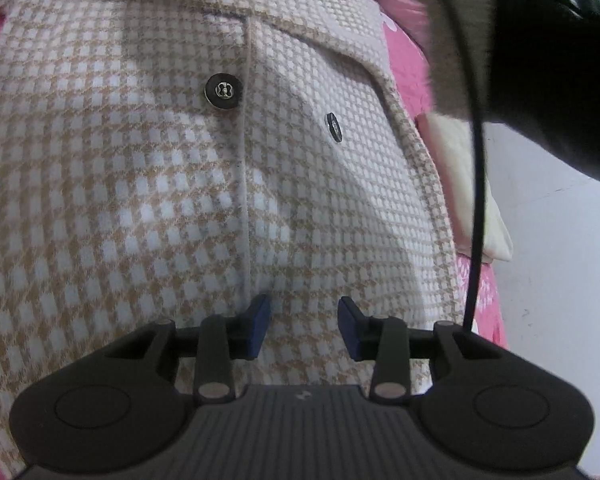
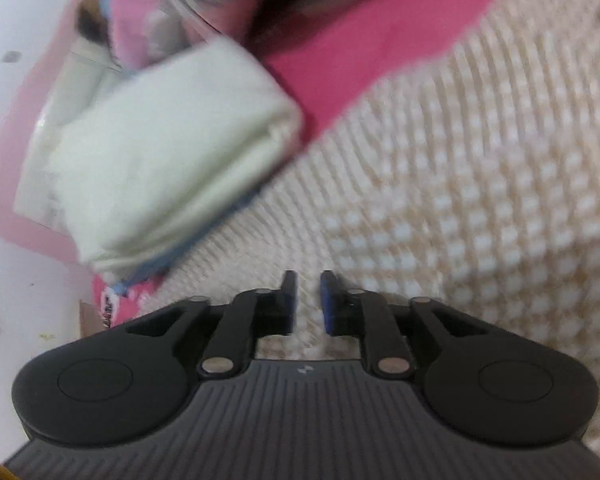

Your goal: Fold clothes

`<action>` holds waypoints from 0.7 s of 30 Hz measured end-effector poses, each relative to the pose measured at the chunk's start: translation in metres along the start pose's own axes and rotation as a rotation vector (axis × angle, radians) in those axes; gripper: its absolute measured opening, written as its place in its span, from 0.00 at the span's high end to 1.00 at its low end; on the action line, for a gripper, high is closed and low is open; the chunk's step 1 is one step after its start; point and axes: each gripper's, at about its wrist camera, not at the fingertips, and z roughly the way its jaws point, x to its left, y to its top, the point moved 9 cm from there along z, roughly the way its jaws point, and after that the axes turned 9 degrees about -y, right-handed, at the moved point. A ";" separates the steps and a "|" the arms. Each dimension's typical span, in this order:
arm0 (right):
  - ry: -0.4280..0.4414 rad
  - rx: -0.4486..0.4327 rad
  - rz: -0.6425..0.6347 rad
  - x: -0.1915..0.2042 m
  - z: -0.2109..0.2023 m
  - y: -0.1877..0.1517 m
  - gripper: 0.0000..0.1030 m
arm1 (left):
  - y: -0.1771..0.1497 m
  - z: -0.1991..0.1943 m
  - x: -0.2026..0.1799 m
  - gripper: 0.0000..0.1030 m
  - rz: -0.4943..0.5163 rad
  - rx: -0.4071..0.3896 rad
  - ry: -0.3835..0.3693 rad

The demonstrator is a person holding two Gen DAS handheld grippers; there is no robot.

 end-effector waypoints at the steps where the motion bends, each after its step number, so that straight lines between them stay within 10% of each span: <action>1: 0.016 -0.040 0.003 0.000 -0.016 0.009 0.60 | 0.000 0.000 0.000 0.61 -0.004 0.003 -0.002; 6: -0.017 -0.254 0.035 -0.043 -0.139 0.040 0.57 | 0.001 -0.001 0.001 0.56 -0.018 0.009 -0.043; 11: -0.348 -0.434 0.146 -0.144 -0.259 0.021 0.58 | 0.002 0.003 0.001 0.55 -0.014 0.010 -0.035; 15: -0.636 -0.376 0.120 -0.209 -0.310 -0.029 0.61 | 0.002 0.003 -0.003 0.55 -0.013 0.027 -0.003; 21: -0.692 -0.182 -0.120 -0.226 -0.297 -0.091 0.62 | 0.005 -0.008 -0.013 0.55 0.013 0.069 0.063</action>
